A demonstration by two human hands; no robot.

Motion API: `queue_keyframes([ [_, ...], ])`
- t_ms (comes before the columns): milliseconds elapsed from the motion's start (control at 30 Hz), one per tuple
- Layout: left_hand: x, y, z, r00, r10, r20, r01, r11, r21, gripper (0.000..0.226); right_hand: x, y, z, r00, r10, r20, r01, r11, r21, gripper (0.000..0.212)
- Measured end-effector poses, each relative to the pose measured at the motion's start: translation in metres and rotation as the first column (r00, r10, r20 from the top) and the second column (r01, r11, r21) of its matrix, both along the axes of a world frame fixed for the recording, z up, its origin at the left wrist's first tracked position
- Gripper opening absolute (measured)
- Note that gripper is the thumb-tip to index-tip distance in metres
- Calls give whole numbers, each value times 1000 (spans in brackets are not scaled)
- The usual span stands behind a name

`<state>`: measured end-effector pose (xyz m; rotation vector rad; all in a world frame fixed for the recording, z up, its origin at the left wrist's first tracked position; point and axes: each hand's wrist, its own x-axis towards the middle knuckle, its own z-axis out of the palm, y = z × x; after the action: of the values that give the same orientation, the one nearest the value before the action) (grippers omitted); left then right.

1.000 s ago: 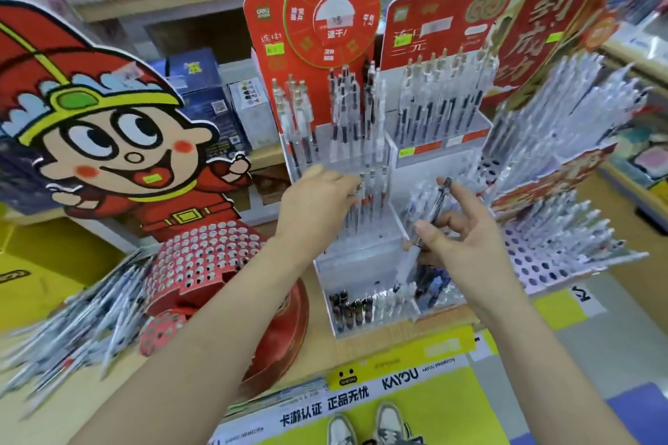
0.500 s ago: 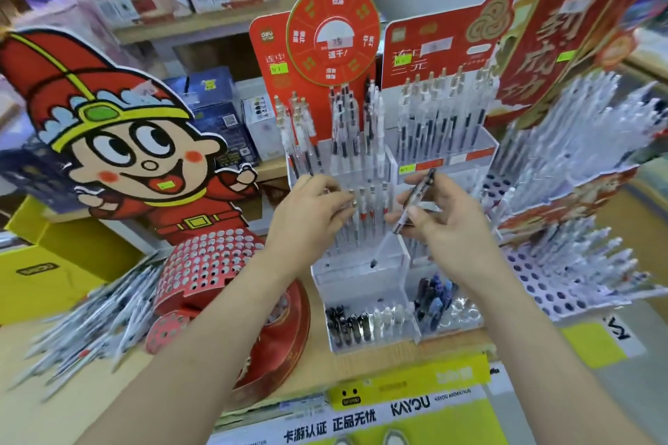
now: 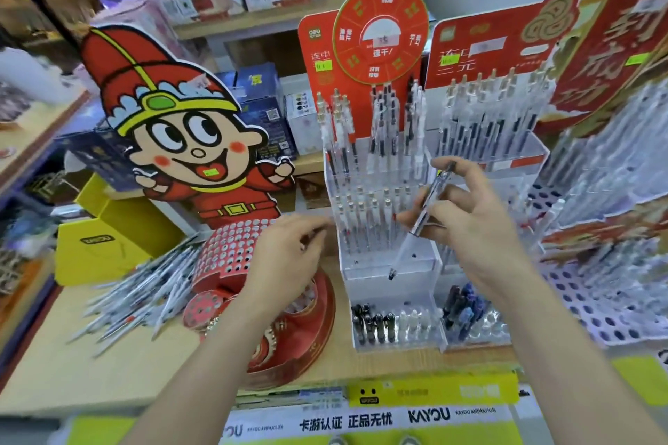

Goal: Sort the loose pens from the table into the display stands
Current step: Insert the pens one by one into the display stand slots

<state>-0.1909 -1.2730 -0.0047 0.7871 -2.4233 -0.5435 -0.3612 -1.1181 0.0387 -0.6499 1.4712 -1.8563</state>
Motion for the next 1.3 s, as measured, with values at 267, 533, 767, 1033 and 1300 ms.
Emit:
queue_keyframes([
  [267,90,-46,-10,950,272,152,-293,946,140,19,51,-57,3,971,142,-194,-141,990,22,16],
  [533,115,-71,-33,989,13,144,-53,960,277,20,107,-109,-2,928,-42,-371,61,997,40,32],
  [767,137,-113,-51,994,-108,35,96,962,254,16,154,-139,-17,863,-109,-494,198,971,132,28],
  [1033,150,-158,-65,988,-150,26,137,952,274,16,184,-159,-34,817,-213,-536,359,915,182,33],
  [1300,187,-168,-73,993,-86,-81,118,760,640,21,219,-195,-50,818,53,-573,168,930,326,23],
])
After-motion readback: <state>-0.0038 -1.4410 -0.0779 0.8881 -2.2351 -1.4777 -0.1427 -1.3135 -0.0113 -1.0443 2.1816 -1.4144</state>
